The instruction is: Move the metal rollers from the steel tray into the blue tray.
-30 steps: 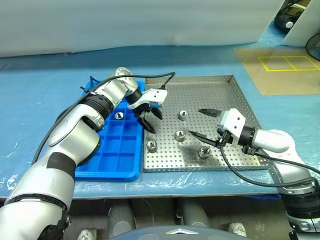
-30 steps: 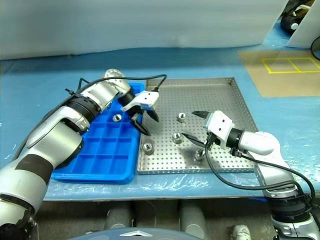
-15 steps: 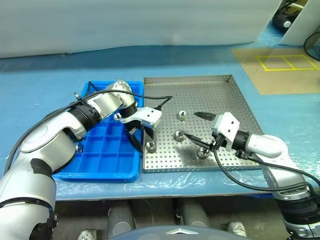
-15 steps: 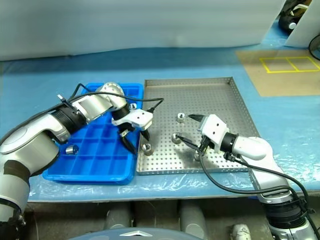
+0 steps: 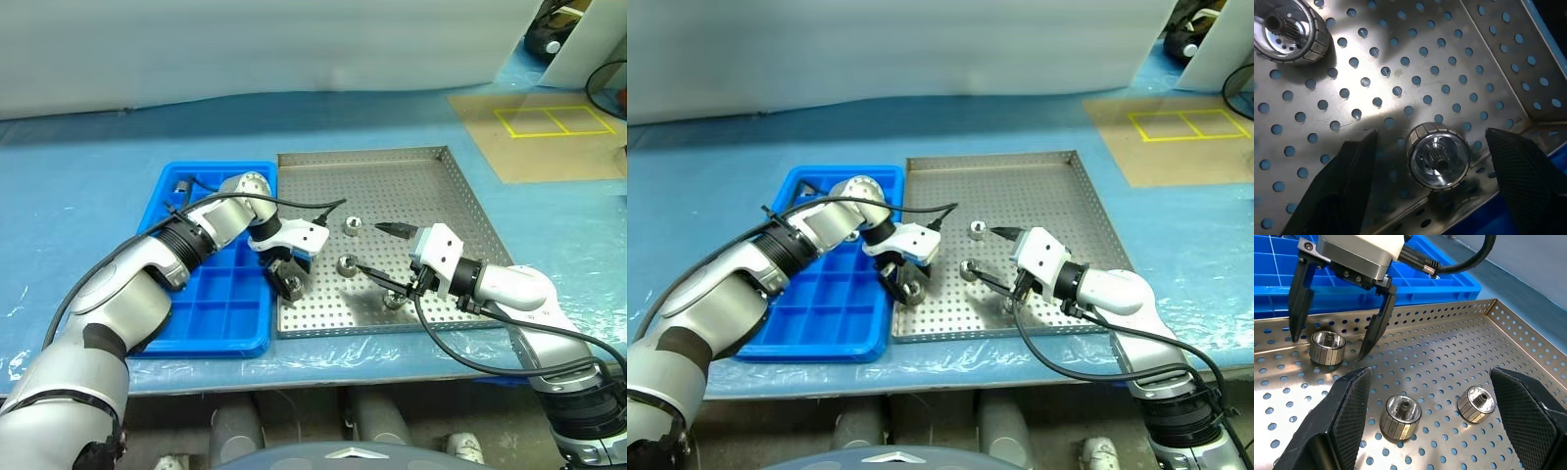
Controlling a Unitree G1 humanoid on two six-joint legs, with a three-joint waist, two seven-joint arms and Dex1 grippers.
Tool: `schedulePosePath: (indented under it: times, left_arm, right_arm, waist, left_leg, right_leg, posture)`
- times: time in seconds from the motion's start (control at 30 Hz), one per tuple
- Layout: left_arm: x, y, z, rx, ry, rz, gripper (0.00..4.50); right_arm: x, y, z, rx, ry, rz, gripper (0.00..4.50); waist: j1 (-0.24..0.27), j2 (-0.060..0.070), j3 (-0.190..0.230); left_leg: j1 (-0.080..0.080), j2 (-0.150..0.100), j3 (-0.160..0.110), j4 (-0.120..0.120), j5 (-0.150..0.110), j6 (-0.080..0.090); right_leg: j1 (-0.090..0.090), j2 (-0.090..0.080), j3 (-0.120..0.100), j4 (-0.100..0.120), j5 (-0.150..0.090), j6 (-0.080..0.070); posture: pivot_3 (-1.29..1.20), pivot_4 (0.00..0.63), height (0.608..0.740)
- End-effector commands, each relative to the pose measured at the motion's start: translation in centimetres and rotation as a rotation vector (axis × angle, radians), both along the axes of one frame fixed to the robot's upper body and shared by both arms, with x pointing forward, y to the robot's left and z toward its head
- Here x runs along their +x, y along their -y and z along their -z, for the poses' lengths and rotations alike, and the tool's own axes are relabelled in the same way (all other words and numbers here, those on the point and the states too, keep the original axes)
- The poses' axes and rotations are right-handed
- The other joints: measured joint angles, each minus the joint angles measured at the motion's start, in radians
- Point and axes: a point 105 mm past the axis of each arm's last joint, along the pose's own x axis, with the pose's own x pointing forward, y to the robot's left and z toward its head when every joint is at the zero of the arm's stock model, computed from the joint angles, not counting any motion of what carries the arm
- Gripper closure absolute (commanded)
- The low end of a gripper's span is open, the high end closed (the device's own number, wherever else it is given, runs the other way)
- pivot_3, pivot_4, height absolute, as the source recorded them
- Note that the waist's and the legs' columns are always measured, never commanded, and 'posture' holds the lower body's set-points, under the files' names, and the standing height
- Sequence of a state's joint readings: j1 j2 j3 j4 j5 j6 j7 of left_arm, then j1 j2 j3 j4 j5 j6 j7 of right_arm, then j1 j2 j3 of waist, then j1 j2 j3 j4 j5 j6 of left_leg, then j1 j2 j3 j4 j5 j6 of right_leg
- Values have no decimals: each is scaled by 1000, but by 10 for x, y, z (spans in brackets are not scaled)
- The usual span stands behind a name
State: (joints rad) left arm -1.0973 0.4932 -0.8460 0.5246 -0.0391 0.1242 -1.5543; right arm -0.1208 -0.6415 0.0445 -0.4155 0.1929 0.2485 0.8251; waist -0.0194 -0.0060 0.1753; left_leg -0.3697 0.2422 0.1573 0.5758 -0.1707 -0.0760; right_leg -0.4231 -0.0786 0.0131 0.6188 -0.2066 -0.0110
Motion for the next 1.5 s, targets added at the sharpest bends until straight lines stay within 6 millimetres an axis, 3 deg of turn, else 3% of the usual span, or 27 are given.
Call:
schedulePosePath:
  times: [0.03,0.3,0.63,0.8,1.27,1.37,1.5]
  left_arm:
    - [8,-19,9,75,46,-30,816]
    - [3,-45,14,181,67,68,816]
    - [4,-46,17,170,73,67,816]
    - [1,-44,16,148,64,59,2006]
    - [-4,-43,14,133,36,39,2006]
    - [-5,-43,14,131,36,41,2849]
    - [2,-36,10,94,53,1,2869]
  right_arm:
    - [-1,-3,-8,9,38,-15,523]
    - [2,-4,-8,13,43,-17,523]
    - [2,-4,-8,7,44,-21,523]
    - [3,-5,-7,5,44,-25,523]
    - [5,-6,-6,3,46,-33,523]
    - [5,-7,-5,1,46,-35,523]
    - [6,-8,-7,4,50,-38,523]
  waist:
    - [0,0,0]
    - [-29,0,0]
    - [-51,1,-1]
    - [-48,2,-1]
    - [-50,1,-1]
    - [-49,1,-1]
    - [-49,1,-1]
  left_leg:
    - [0,0,0,0,0,0]
    - [3,0,1,-4,0,0]
    - [5,0,1,-5,-1,1]
    - [5,-1,1,-5,-1,1]
    - [3,-1,1,-11,-1,1]
    - [3,-1,2,-12,-1,1]
    - [3,-1,2,-13,-1,1]
  right_leg:
    - [0,0,1,0,0,0]
    - [0,5,7,0,0,0]
    - [-1,6,8,0,1,0]
    - [-1,5,9,0,1,0]
    - [-4,6,10,-4,1,-1]
    - [-4,7,10,-6,1,-1]
    - [-4,7,10,-8,2,-1]
  posture:
    - [-414,150,740]
    - [-407,150,740]
    - [-397,150,740]
    - [-388,150,740]
    - [-378,150,740]
    - [-376,150,740]
    - [-369,150,740]
